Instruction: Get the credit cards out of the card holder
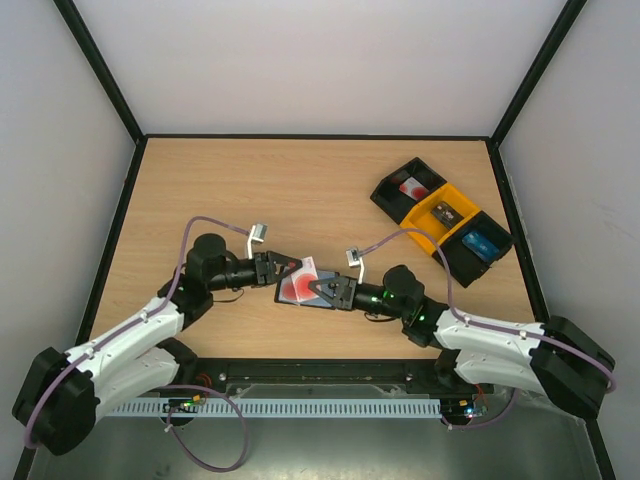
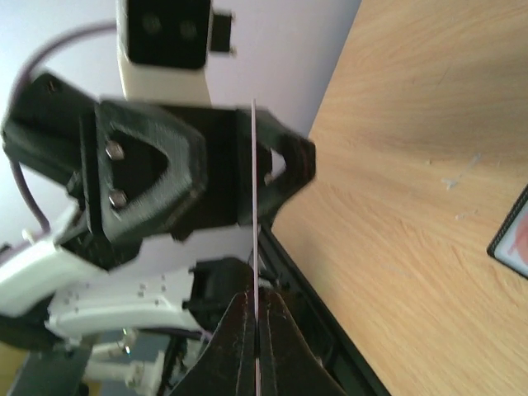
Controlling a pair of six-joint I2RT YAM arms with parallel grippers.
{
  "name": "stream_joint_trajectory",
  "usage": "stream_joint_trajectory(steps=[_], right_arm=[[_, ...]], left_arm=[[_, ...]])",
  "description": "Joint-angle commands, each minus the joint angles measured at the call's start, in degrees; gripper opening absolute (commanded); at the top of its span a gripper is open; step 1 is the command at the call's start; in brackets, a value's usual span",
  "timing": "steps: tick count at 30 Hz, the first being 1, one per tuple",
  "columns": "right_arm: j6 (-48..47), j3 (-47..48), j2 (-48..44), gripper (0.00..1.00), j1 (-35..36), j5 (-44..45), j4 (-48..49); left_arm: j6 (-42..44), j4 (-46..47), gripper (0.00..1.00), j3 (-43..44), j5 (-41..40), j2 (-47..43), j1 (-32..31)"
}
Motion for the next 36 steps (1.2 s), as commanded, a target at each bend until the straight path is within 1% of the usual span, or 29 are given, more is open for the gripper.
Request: stream_joint_trajectory(steps=[1, 5, 10, 14, 20, 21, 24, 26, 27, 29, 31, 32, 33, 36], right_arm=[[-7.6, 0.7, -4.2, 0.02, 0.4, -8.3, -10.4], [-9.1, 0.3, -7.6, 0.02, 0.4, -10.7, -13.3], [-10.4, 1.5, -9.3, 0.02, 0.4, -11.9, -16.8], [-11.1, 2.2, -9.6, 0.02, 0.4, -12.0, -18.1], [-10.7, 2.0, -9.5, 0.02, 0.3, -12.7, -16.4], [-10.6, 1.9, -9.5, 0.02, 0.3, -12.9, -16.0], [-10.6, 1.9, -9.5, 0.02, 0.4, -13.8, -15.3], [-10.3, 1.7, -9.5, 0.02, 0.3, -14.7, -14.7], [-9.9, 1.6, -9.6, 0.02, 0.3, -15.3, -14.2], [-8.8, 1.1, -9.8, 0.02, 0.4, -16.2, -12.2], [-7.8, 0.8, -10.0, 0.02, 0.4, -16.5, -10.8], [-7.5, 0.8, -10.0, 0.02, 0.3, -16.5, -10.6], [-7.4, 0.9, -9.9, 0.02, 0.4, -16.4, -10.7], [-7.5, 1.4, -9.7, 0.02, 0.4, -16.4, -11.1]], left_arm=[[8.4, -6.4, 0.43, 4.1, 7.6, -0.7, 0.3], [16.9, -17.0, 0.38, 8.1, 8.9, 0.2, 0.4], [20.5, -19.5, 0.26, 9.4, 13.6, 1.1, 0.4], [23.0, -22.0, 0.22, 11.1, 15.8, 2.3, 0.3], [22.1, -20.5, 0.23, 10.4, 18.2, 2.6, 0.3], [21.7, -19.8, 0.24, 10.0, 18.5, 2.7, 0.3], [22.0, -20.4, 0.36, 9.9, 17.9, 3.1, 0.4], [22.5, -21.2, 0.46, 10.0, 17.0, 3.2, 0.3], [22.7, -21.6, 0.49, 10.1, 16.5, 3.3, 0.3], [22.7, -22.0, 0.51, 10.4, 16.3, 3.6, 0.4], [22.4, -21.4, 0.52, 10.5, 17.7, 4.2, 0.4], [22.2, -21.3, 0.53, 10.6, 18.2, 4.4, 0.3], [22.0, -21.1, 0.5, 10.8, 18.7, 4.7, 0.4], [22.0, -20.8, 0.34, 11.5, 19.8, 4.9, 0.2]])
